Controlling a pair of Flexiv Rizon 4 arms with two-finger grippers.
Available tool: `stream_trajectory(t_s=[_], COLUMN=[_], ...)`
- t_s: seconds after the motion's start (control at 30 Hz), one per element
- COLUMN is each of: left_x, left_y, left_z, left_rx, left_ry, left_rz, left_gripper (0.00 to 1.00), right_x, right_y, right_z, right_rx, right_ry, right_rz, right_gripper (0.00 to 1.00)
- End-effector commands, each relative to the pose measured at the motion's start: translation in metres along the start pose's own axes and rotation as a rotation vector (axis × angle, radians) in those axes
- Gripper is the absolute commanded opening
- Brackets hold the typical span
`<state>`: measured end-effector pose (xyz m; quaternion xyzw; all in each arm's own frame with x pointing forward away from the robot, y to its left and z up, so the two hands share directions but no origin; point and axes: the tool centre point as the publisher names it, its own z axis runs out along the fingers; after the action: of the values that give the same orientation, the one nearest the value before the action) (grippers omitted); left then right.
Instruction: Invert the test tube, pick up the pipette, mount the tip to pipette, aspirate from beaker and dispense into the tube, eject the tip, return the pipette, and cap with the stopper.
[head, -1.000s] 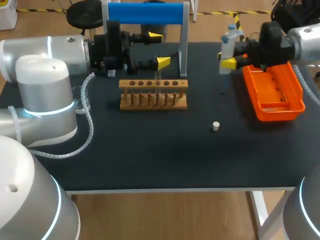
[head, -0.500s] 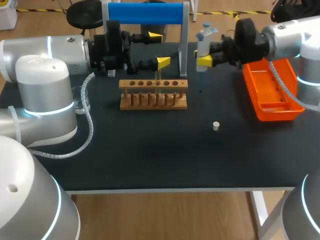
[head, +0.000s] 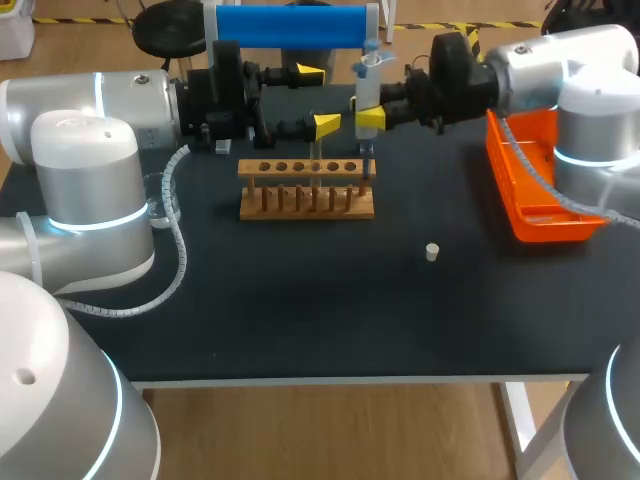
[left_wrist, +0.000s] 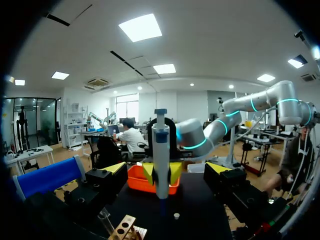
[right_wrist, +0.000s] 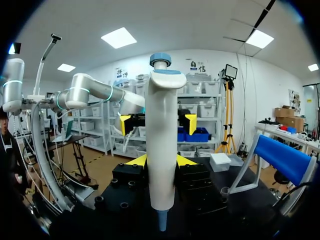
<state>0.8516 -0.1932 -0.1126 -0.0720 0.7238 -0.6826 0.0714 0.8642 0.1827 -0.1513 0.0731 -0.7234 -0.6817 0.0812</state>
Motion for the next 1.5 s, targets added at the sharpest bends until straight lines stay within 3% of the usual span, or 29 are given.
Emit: stream_trajectory(t_s=[0.03,0.63,1.23,1.33,1.5], left_x=[0.001,0.001,0.001,0.001,0.001], left_y=[0.0,0.0,0.0,0.0,0.0], left_z=[-0.001,-0.001,-0.001,-0.001,-0.001], left_rx=[-0.001,-0.001,-0.001,-0.001,-0.001], left_ry=[-0.001,-0.001,-0.001,-0.001,-0.001], left_rz=[0.0,0.0,0.0,0.0,0.0], left_gripper=[1.0,1.0,1.0,0.87,0.8], right_x=[-0.002,-0.002,-0.003,-0.003,-0.002], right_y=[-0.002,-0.002,-0.003,-0.001,0.002], right_z=[0.009,0.042,0.053,0.054,0.056], right_rx=[-0.001,-0.006,-0.041,-0.045,-0.049], right_ry=[0.0,0.022,-0.033,-0.035,-0.034], right_rz=[-0.002,-0.019,-0.032,-0.032,-0.036], right_gripper=[0.0,0.0,0.0,0.0,0.0])
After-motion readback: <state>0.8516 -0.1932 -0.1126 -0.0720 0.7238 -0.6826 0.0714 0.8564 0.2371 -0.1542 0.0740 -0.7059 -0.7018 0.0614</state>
